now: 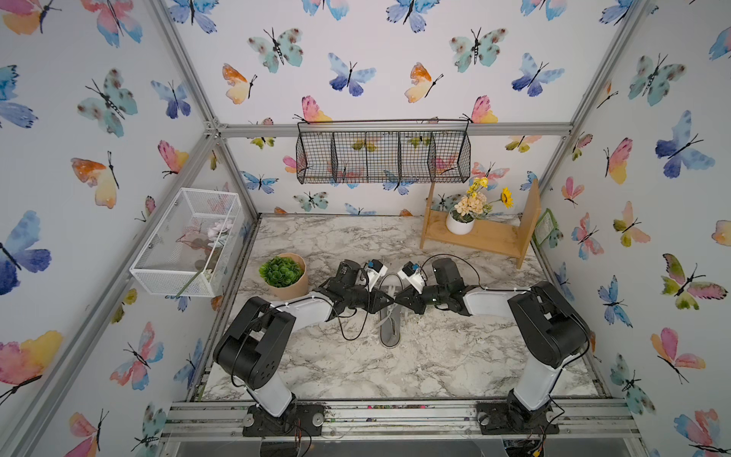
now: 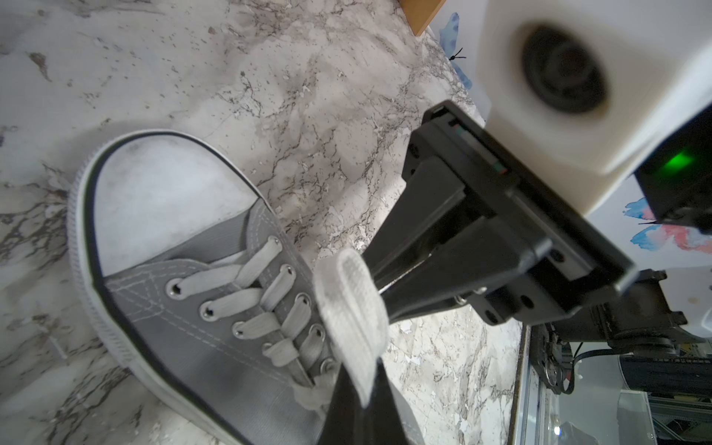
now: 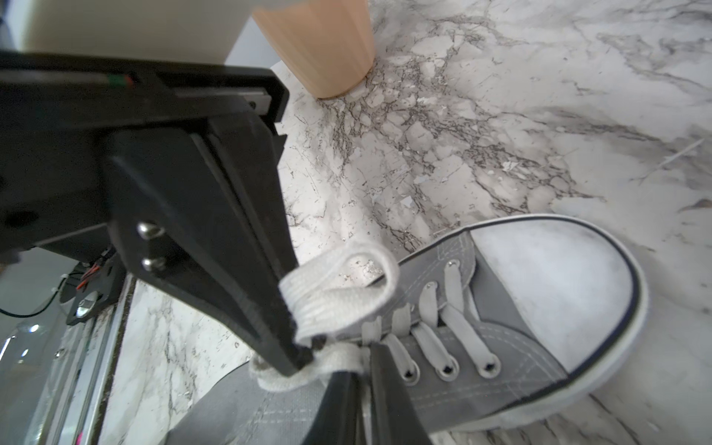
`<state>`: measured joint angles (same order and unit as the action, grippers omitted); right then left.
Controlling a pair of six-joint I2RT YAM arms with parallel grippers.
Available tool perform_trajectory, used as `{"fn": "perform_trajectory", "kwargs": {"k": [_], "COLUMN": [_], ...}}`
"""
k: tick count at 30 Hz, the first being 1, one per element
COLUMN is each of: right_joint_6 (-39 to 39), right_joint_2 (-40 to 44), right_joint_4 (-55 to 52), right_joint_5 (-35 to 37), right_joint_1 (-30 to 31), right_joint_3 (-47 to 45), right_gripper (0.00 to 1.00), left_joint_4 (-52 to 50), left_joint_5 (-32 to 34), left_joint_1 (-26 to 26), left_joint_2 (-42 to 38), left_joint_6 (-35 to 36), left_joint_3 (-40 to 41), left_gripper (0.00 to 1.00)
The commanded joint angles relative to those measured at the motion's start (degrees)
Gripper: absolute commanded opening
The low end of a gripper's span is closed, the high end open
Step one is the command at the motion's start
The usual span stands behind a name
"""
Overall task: Tie the shoes
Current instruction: Cross the shoelace with the shoelace.
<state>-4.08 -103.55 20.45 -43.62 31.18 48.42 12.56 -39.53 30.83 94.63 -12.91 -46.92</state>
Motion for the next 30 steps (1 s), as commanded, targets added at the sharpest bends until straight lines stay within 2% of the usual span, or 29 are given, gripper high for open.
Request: {"fn": "perform_trajectory", "kwargs": {"k": [1, 4, 15, 25, 30], "right_joint_6": [3.7, 6.0, 23.6, 32.9, 33.5], "right_joint_2": [1.9, 3.6, 8.5, 6.9, 4.8], "right_joint_4": [4.0, 5.7, 14.3, 8.3, 6.1], "right_joint_5": [4.3, 8.1, 28.2, 49.4, 49.5], "right_joint_1": [0.4, 0.7, 3.8, 12.1, 13.1], "right_joint_3": [-2.4, -4.4, -12.4, -8.7, -6.5], "right_gripper": [0.07, 0.03, 0.02, 0.02, 0.1], "left_joint_4": [0.0, 0.4, 2.5, 3.3, 3.6], "left_joint_5": [-1.8, -1.6, -1.4, 0.0, 0.8], "left_joint_1": [0.3, 0.3, 1.1, 1.3, 1.2], "left_joint_2": [-0.8, -1.0, -0.2, 1.1, 1.6], "left_joint_6": [-0.2, -0.9, -2.9, -4.5, -4.9], "left_joint_3": [-1.0, -0.7, 0.1, 0.3, 0.2], "left_gripper": [0.0, 0.0, 0.0, 0.0, 0.0]}}
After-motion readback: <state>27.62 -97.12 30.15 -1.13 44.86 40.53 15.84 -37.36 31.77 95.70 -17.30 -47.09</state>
